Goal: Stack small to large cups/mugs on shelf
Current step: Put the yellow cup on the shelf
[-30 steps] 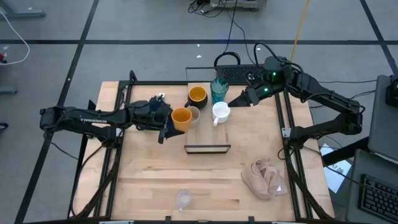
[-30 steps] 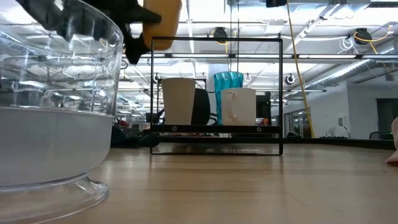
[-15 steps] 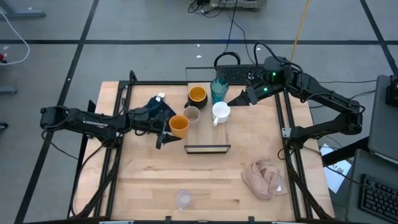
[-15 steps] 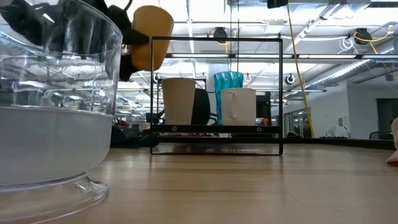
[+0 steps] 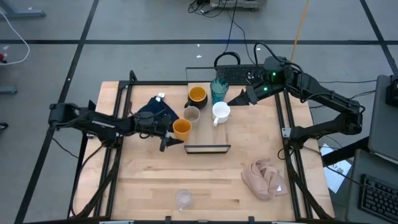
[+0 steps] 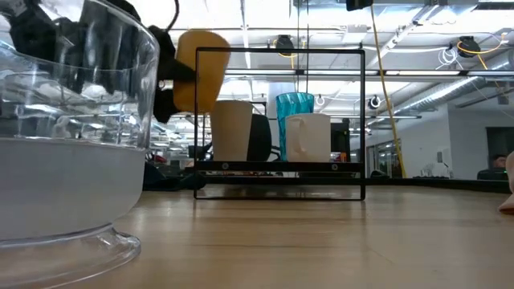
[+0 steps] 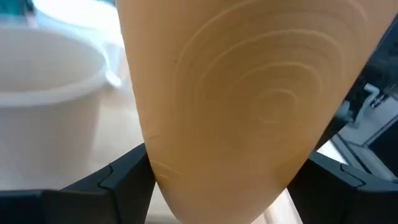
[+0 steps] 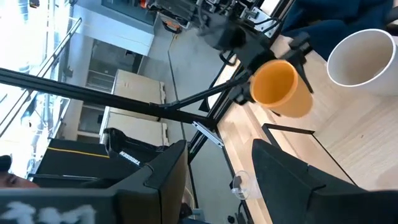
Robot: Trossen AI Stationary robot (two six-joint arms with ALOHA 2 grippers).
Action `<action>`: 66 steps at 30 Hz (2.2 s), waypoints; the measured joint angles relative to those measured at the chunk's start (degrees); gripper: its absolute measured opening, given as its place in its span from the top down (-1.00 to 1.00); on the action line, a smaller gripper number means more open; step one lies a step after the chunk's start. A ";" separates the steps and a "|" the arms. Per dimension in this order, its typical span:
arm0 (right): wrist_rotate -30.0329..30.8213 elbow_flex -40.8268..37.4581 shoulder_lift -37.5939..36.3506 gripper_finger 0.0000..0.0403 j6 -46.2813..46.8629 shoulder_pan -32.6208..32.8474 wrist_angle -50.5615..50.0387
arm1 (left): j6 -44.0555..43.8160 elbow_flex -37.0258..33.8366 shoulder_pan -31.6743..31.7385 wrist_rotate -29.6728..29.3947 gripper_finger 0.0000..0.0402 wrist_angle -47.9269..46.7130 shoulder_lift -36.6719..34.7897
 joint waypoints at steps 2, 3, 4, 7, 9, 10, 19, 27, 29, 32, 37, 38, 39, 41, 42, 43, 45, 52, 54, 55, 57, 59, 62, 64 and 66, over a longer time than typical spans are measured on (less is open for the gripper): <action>0.01 0.00 0.00 0.15 0.11 0.02 0.17 | -0.95 -0.02 -0.78 -0.10 -0.52 3.08 2.91; 0.01 0.00 0.00 0.15 0.13 0.02 0.19 | -1.24 -0.01 -1.05 -0.31 -0.52 4.91 4.11; 0.01 0.00 0.00 0.15 0.30 0.02 0.19 | -1.38 0.00 -1.30 -0.57 -0.52 5.90 4.96; 0.01 -0.01 0.00 0.15 0.33 0.02 0.17 | -1.66 0.00 -1.83 -1.44 -0.49 7.29 7.42; 0.01 0.00 0.00 0.15 0.30 0.02 0.17 | -1.67 0.00 -2.23 -2.16 -0.47 7.85 8.70; 0.01 0.00 0.00 0.15 0.28 0.02 0.17 | -1.59 0.00 -2.38 -2.76 -0.47 7.92 9.22; 0.01 0.00 0.02 0.15 0.15 0.04 0.14 | -0.71 0.04 -2.63 -5.34 -0.50 10.19 11.07; -0.01 0.00 0.02 0.15 0.41 0.06 0.14 | 0.33 0.02 -2.61 -5.26 -0.50 9.77 12.67; -0.01 -0.02 0.02 0.15 0.65 0.06 0.22 | 0.27 0.09 -2.61 -5.17 -0.49 10.74 13.54; -0.01 -0.01 0.02 0.15 0.73 0.06 0.36 | -0.08 0.06 -2.61 -4.93 -0.49 11.53 14.44; -0.01 0.00 0.02 0.15 1.18 0.06 0.39 | 0.16 0.59 -2.61 -4.86 -0.49 11.94 15.72; -0.01 0.00 0.02 0.15 1.18 0.06 0.39 | 0.14 0.57 -2.61 -4.84 -0.49 11.96 16.15; -0.01 0.00 0.02 0.15 1.18 0.06 0.38 | 0.15 0.52 -2.59 -4.72 -0.48 11.73 16.23; -0.01 0.00 0.02 0.15 1.18 0.06 0.39 | 0.56 0.53 -2.72 -4.41 -0.48 12.22 16.41; -0.01 -0.02 0.02 0.15 1.18 0.06 0.37 | 0.69 0.64 -2.79 -4.42 -0.48 12.63 17.22; -0.01 0.00 0.02 0.15 1.18 0.06 0.39 | 0.60 0.72 -2.79 -4.40 -0.49 12.71 18.06; -0.03 0.00 0.02 0.15 1.18 0.06 0.36 | 0.21 0.52 -2.79 -4.10 -0.51 13.45 19.33; -0.03 0.00 0.02 0.15 1.50 0.06 0.48 | -0.12 4.64 -2.96 -2.71 -0.50 15.80 25.35; -0.03 0.00 0.02 0.15 2.04 0.06 0.89 | -0.14 5.34 -2.98 -2.33 -0.50 15.59 26.04; -0.05 0.00 0.02 0.15 2.21 0.06 0.88 | -0.14 5.70 -2.99 -2.25 -0.51 15.67 26.37; -0.12 -0.01 0.02 0.15 2.26 0.19 0.98 | -0.15 5.75 -3.00 -2.43 -0.52 15.80 26.53; -0.18 0.00 0.02 0.15 2.25 0.38 1.48 | -0.25 5.75 -3.00 -2.43 -0.52 15.87 26.55; -0.31 0.00 0.02 0.15 2.25 0.39 1.77 | -0.34 5.66 -3.00 -2.90 -0.53 16.41 26.59; -0.31 0.00 0.02 0.15 2.27 0.39 1.69 | -0.35 5.62 -3.05 -3.22 -0.53 17.24 26.65; -0.31 0.00 0.02 0.15 2.27 0.39 1.70 | -0.33 5.63 -3.05 -4.03 -0.53 17.80 26.66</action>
